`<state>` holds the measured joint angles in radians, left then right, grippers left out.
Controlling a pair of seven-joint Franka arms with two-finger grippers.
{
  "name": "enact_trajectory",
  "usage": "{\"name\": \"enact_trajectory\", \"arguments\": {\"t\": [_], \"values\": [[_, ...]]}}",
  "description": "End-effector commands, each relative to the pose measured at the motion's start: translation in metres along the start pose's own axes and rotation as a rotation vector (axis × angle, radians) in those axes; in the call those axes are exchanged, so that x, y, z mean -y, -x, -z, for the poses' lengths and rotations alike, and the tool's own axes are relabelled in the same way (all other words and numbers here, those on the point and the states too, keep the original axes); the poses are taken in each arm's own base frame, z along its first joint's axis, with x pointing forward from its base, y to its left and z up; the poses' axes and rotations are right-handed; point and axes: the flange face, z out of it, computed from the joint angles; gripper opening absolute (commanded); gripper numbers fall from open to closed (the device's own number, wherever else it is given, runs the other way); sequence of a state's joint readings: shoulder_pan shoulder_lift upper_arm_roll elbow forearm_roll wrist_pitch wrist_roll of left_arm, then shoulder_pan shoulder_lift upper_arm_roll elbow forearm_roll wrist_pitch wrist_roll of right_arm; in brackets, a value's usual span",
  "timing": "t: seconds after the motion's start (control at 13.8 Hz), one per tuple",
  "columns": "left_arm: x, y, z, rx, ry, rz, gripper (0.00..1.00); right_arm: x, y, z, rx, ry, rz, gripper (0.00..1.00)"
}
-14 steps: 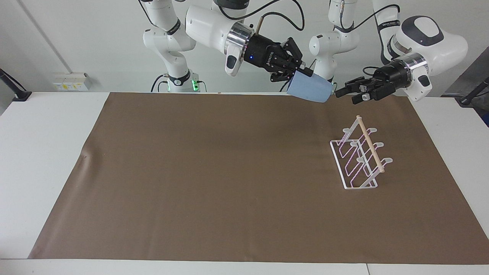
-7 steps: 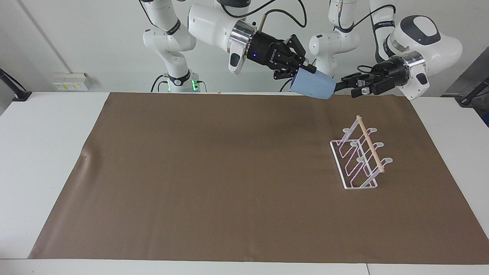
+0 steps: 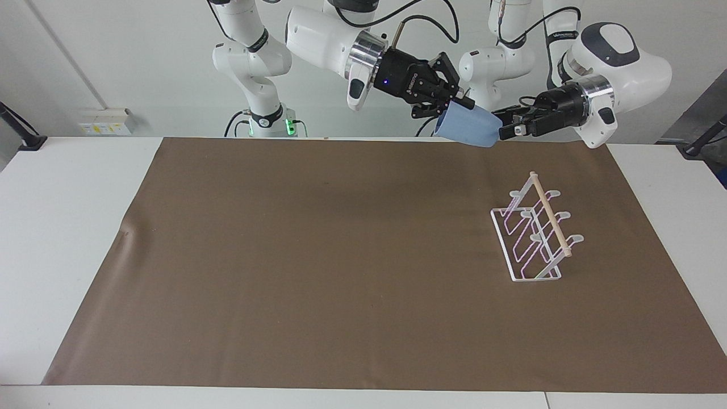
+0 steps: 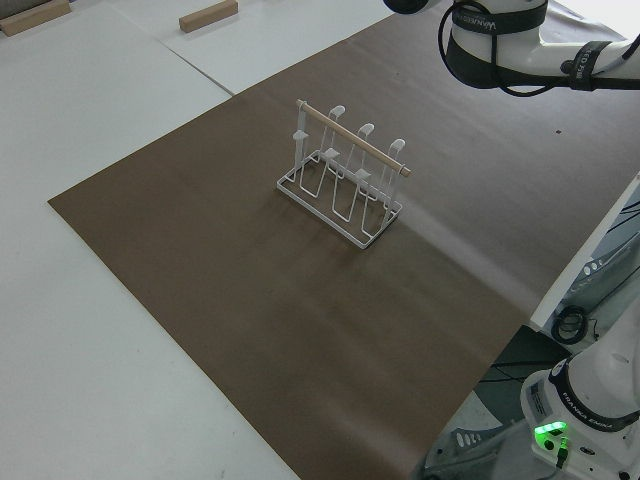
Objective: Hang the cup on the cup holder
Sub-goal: 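Carry the cup toward the rack while the left gripper reaches in, then close the left gripper on the cup bottom beside the right gripper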
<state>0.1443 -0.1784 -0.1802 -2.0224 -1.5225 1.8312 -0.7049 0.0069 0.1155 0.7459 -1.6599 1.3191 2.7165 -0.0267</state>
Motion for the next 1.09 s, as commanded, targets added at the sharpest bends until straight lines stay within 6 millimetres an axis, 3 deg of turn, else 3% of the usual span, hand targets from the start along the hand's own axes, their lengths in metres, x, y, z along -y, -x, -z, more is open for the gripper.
{"name": "enact_trajectory", "arguments": {"t": [0.0,0.22,0.51,0.65,0.94,1.02], "values": [[0.0036,0.0048,-0.0031,-0.009,0.027,-0.008,1.00,-0.0010,0.0019,-0.0026,0.000,0.011,0.011,0.00],[0.0048,0.0063,-0.0069,-0.004,0.019,-0.008,0.98,-0.0012,0.0010,-0.0021,-0.001,0.011,0.011,0.00],[0.0053,0.0065,-0.0073,-0.003,0.014,-0.011,0.25,-0.0018,0.0015,-0.0029,0.001,0.011,0.010,0.00],[0.0056,0.0063,-0.0068,-0.004,0.010,-0.013,0.00,-0.0013,0.0010,-0.0021,-0.001,0.011,0.011,0.00],[0.0062,0.0071,-0.0066,-0.004,0.001,-0.055,0.00,-0.0012,0.0010,-0.0021,-0.001,0.011,0.011,0.00],[0.0063,0.0063,-0.0067,-0.004,0.000,-0.055,0.00,-0.0020,0.0007,-0.0024,-0.001,0.012,0.008,0.16]]}}
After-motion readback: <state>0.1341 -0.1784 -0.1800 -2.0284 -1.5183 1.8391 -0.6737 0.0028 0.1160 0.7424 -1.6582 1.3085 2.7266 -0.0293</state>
